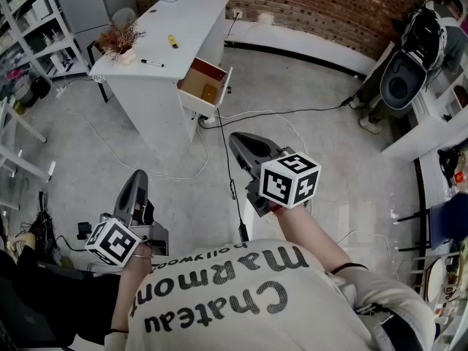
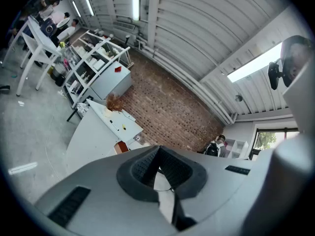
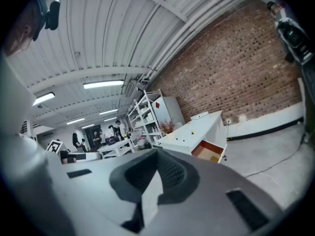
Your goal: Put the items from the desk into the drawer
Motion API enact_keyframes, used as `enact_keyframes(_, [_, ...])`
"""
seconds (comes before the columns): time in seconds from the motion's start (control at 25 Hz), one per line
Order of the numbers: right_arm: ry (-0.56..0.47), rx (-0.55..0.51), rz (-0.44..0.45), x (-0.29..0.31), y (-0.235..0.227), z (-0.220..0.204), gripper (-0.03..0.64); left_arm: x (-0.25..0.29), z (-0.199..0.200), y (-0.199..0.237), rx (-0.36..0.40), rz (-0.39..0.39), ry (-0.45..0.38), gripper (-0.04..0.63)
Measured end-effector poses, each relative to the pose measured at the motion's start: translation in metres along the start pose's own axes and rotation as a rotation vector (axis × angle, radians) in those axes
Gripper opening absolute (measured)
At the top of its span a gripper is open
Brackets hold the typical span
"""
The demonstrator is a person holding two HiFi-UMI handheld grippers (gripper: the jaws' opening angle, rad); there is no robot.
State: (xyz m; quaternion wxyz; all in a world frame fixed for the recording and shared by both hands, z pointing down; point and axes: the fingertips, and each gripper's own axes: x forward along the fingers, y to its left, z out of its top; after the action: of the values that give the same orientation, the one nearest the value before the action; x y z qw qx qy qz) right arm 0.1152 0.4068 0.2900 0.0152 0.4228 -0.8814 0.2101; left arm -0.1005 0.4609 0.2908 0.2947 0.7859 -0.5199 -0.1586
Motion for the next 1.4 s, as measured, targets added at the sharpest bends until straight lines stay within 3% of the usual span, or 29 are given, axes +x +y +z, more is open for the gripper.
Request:
enact_keyframes(0.32, [0.004, 0.041, 0.028, 0.035, -0.013, -0.010, 0.003, 0.021, -0.002, 0.024, -0.008, 0.013, 0.015, 0.002])
enact_keyframes(0.6, [0.042, 0.072, 0.005, 0.110, -0.040, -0.006, 0.005, 0.076, 0.020, 0.078, -0.018, 0.017, 0.030, 0.002])
enact_keyframes(0.88, [0.035, 0.080, -0.019, 0.222, -0.054, 0.036, 0.005, 0.156, 0.090, 0.139, -0.024, -0.020, 0.062, 0.002])
enact_keyframes(1.16, [0.006, 0.094, -0.037, 0.310, -0.056, 0.071, 0.004, 0.203, 0.164, 0.197, 0.005, -0.024, 0.041, 0.002])
enact_keyframes(1.4, [0.010, 0.124, -0.076, 0.367, -0.071, 0.066, 0.004, 0.224, 0.188, 0.249, 0.012, -0.003, 0.042, 0.002])
